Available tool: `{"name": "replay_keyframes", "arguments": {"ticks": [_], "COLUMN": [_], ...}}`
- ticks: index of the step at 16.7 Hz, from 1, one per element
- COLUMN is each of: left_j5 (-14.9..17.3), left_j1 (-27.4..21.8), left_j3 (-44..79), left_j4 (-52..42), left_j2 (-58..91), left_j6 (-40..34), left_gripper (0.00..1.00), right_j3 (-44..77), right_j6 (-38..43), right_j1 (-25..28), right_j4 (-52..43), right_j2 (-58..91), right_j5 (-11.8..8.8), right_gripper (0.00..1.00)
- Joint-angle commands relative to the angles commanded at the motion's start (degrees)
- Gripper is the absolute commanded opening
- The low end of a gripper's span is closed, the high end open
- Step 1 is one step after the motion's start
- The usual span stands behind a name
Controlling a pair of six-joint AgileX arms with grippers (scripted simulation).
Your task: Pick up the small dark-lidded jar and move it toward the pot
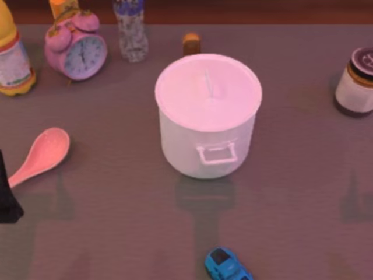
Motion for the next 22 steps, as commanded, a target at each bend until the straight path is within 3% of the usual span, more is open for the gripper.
{"name": "replay_keyframes", "arguments": {"ticks": [5, 9, 22], "left_j5": [0.0, 0.0, 0.0], "left_j1": [0.0, 0.0, 0.0], "left_j3": [0.0, 0.0, 0.0], "left_j4": [0.0, 0.0, 0.0], "left_j2": [0.0, 0.0, 0.0], "left_j6": [0.0, 0.0, 0.0], "left_gripper": [1.00, 1.00, 1.00], "right_j3": [3.1, 14.9, 86.4], "right_j6": [-0.3, -1.4, -10.3], "right_j1": [-0.3, -0.8, -1.7], "right_j4": [-1.9, -9.5, -55.4], "right_j2": [3.2, 15.3, 87.8], "right_j5": [0.2, 0.5, 0.3], "right_gripper": [1.00, 1.00, 1.00]}}
